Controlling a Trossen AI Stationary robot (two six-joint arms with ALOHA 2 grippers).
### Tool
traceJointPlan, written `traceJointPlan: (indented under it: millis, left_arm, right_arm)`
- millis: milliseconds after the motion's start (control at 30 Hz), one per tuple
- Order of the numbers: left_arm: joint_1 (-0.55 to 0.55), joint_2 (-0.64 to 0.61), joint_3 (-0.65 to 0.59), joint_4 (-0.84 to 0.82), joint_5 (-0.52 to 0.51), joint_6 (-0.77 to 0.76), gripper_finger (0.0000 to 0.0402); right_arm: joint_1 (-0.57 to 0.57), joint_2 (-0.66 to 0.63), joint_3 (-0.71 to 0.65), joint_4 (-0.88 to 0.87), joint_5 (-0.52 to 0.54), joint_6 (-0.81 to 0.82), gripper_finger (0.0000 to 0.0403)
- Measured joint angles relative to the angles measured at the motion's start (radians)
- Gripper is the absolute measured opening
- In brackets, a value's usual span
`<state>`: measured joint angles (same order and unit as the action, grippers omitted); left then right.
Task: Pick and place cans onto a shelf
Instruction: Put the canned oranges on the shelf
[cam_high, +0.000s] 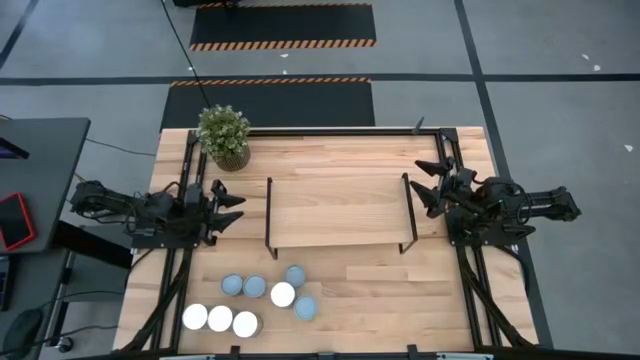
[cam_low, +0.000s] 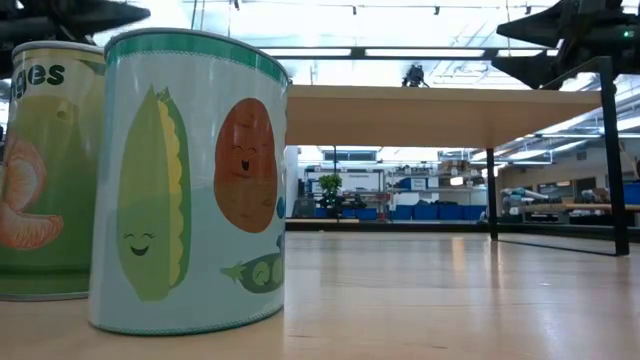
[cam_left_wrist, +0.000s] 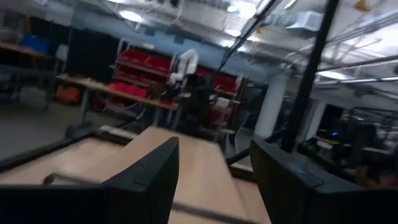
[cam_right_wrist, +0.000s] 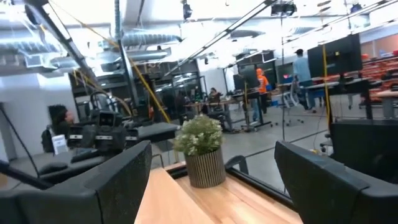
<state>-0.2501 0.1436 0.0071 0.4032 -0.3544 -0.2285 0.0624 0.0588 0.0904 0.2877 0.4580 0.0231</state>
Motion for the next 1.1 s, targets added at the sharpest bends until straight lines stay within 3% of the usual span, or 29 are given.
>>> traceJointPlan:
  millis: [100, 300, 433, 700, 867, 1100]
  left_arm:
    - [0.0, 0.0, 0.0, -0.046, 0.03, 0.0, 0.0204]
    - [-0.001, 0.006, 0.0, -0.065, 0.183, 0.084, 0.0204]
    - [-0.002, 0.034, 0.0, -0.064, 0.206, 0.117, 0.0208]
    - [-0.002, 0.103, 0.044, -0.068, 0.207, 0.165, 0.0281]
    - [-0.008, 0.155, 0.175, -0.29, 0.204, 0.187, 0.0319]
    - [-0.077, 0.281, 0.333, -0.477, 0.173, 0.094, 0.0305]
  right_arm:
    - [0.0, 0.041, 0.012, 0.009, -0.015, 0.003, 0.0347]
    - [0.001, 0.157, 0.044, 0.034, -0.03, 0.029, 0.0347]
    - [0.001, 0.25, 0.08, 0.056, -0.079, 0.053, 0.0347]
    - [0.002, 0.457, 0.177, 0.085, -0.128, 0.063, 0.0347]
    - [0.033, 0.574, 0.238, 0.084, -0.153, 0.053, 0.0347]
    - [0.085, 0.711, 0.317, 0.085, -0.153, -0.003, 0.0347]
